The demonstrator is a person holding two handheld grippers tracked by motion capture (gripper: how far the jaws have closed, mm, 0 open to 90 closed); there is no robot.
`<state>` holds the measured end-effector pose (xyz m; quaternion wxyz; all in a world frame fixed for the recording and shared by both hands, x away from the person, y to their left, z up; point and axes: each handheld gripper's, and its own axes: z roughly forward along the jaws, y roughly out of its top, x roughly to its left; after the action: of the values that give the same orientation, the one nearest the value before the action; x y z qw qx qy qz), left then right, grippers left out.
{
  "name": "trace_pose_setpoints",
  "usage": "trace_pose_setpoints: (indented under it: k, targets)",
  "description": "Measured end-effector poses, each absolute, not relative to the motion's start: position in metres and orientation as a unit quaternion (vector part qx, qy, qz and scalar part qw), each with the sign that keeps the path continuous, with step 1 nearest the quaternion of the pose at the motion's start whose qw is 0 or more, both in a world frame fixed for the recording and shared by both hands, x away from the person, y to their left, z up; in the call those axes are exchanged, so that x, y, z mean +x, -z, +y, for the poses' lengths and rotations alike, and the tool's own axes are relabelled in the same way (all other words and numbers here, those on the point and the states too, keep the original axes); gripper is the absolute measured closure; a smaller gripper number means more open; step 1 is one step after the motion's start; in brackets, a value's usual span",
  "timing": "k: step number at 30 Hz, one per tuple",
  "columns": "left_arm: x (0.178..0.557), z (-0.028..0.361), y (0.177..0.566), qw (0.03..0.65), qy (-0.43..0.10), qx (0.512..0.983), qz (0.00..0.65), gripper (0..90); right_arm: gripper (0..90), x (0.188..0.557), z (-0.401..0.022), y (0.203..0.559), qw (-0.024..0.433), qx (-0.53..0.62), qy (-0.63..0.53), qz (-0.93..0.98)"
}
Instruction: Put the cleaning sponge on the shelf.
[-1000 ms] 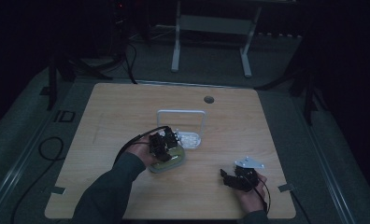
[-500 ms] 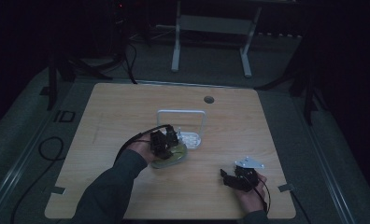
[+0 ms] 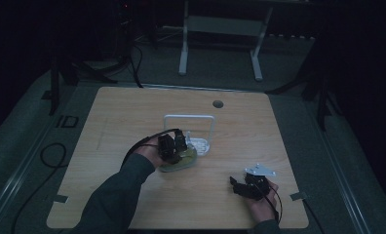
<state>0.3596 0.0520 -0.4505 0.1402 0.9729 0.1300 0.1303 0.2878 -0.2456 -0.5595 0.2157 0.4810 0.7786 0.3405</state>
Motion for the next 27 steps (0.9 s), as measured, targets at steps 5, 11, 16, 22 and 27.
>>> trace_pose_setpoints:
  k: [5, 11, 16, 22, 27]
  targets:
    - [0.3634, 0.0523, 0.4499, 0.137, -0.13, 0.974, 0.121, 71.7, 26.5, 0.2877, -0.2456, 0.5595, 0.215, 0.481, -0.34, 0.779]
    - [0.3644, 0.049, 0.4472, 0.134, -0.131, 0.976, 0.115, 71.7, 26.5, 0.2876, -0.2455, 0.5594, 0.215, 0.482, -0.34, 0.779]
    - [0.3662, 0.0468, 0.445, 0.133, -0.134, 0.976, 0.111, 71.7, 26.5, 0.2876, -0.2455, 0.5594, 0.215, 0.482, -0.34, 0.778]
    - [0.367, 0.0464, 0.4453, 0.133, -0.137, 0.977, 0.099, 71.7, 26.5, 0.2876, -0.2455, 0.5594, 0.215, 0.482, -0.34, 0.778]
    - [0.3691, 0.0463, 0.4476, 0.137, -0.14, 0.976, 0.091, 71.7, 26.5, 0.2876, -0.2455, 0.5594, 0.215, 0.482, -0.34, 0.778]
